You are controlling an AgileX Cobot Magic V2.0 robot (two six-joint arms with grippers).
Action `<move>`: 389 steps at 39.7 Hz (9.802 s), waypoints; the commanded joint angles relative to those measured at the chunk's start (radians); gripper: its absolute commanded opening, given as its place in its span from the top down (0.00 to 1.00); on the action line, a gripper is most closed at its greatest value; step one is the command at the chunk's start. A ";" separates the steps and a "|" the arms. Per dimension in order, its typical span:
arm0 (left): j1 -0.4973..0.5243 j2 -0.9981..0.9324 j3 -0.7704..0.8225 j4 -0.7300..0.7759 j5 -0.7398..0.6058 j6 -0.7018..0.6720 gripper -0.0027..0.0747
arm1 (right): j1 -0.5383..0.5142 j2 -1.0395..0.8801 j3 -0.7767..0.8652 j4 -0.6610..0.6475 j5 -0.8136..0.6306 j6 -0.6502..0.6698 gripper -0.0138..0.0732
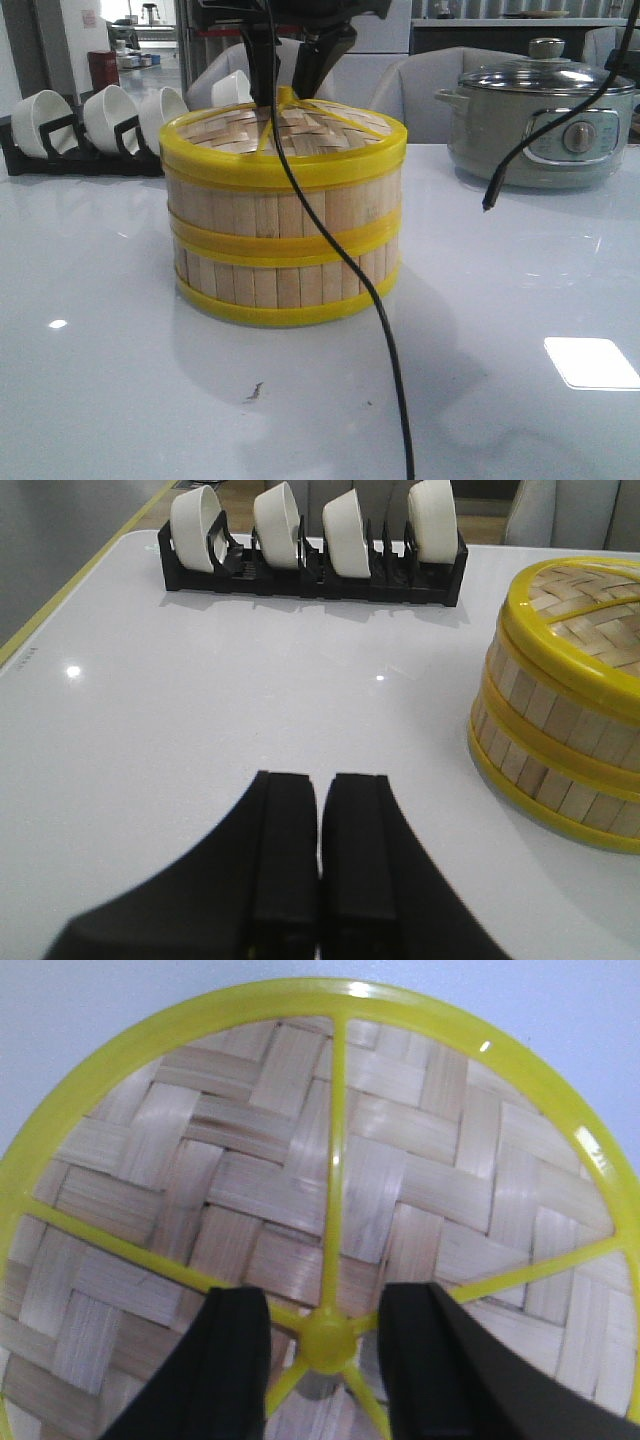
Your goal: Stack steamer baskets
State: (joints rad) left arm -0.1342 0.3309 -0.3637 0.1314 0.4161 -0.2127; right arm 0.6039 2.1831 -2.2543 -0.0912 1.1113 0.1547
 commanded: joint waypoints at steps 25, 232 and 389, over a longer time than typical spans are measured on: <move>0.001 0.006 -0.029 0.002 -0.078 -0.007 0.84 | -0.112 -0.616 0.431 -0.122 -0.359 -0.008 0.39; 0.022 -0.350 0.372 0.101 -0.421 -0.007 0.84 | -0.723 -2.067 1.942 -0.036 -0.749 -0.008 0.81; 0.022 -0.348 0.372 -0.041 -0.416 0.145 0.84 | -0.723 -2.214 2.269 0.114 -1.170 -0.184 0.81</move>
State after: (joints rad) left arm -0.1124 -0.0039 0.0050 0.0982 0.0876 -0.0667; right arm -0.1122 -0.0103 0.0298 0.0138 0.0226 -0.0227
